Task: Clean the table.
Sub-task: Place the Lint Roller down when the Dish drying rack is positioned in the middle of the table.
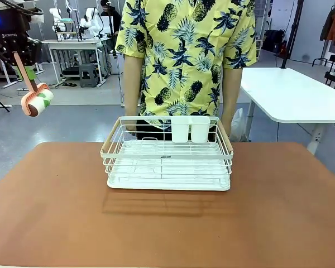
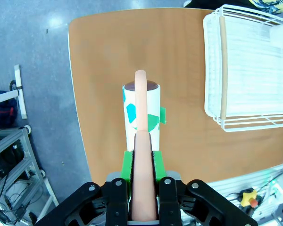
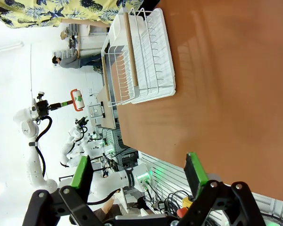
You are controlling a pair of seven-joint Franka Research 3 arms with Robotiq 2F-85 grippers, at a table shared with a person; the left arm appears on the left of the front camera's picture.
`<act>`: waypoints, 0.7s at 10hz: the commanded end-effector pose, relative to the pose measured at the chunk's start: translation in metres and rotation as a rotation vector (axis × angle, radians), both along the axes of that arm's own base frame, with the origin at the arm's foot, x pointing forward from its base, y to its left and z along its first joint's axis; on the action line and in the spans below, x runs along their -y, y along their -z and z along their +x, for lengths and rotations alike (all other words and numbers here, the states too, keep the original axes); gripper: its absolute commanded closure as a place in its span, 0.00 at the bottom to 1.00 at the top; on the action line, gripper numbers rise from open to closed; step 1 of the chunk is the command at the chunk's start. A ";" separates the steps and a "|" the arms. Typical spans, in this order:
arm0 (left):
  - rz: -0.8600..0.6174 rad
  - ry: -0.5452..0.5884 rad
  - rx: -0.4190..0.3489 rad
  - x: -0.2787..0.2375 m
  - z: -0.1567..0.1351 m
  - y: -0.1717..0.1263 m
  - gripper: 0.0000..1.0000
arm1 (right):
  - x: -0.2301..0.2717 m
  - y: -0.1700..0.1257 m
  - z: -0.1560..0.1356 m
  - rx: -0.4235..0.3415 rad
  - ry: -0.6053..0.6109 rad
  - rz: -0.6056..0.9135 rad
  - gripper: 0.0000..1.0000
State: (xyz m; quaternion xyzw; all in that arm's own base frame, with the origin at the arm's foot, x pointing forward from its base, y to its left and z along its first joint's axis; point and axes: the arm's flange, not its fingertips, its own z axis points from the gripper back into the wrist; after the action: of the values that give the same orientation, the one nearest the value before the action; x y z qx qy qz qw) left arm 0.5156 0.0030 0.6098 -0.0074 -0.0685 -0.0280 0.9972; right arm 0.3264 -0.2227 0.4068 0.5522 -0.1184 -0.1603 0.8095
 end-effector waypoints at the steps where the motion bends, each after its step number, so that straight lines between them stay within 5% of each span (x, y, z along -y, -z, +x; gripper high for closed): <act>1: 0.006 -0.015 -0.009 -0.001 -0.001 -0.004 0.79 | -0.001 -0.004 -0.002 0.000 -0.001 0.010 0.00; 4: 0.000 0.000 0.000 0.000 0.000 0.000 0.79 | -0.001 -0.004 -0.002 0.000 -0.001 0.010 0.00; 5: -0.178 -0.481 0.003 0.010 0.046 -0.017 0.79 | -0.001 -0.004 -0.002 0.000 -0.001 0.010 0.00; 6: -0.335 -1.105 0.106 0.004 0.102 -0.025 0.79 | -0.001 -0.004 -0.002 0.000 -0.001 0.010 0.00; 7: -0.445 -1.434 0.088 -0.007 0.127 -0.019 0.79 | -0.001 -0.004 -0.002 0.000 -0.001 0.010 0.00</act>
State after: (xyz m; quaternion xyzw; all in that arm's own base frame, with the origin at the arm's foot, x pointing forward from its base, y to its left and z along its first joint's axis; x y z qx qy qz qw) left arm 0.5943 0.0090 0.6117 -0.0607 -0.0655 0.2106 0.9735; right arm 0.3264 -0.2226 0.4070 0.5524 -0.1184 -0.1600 0.8095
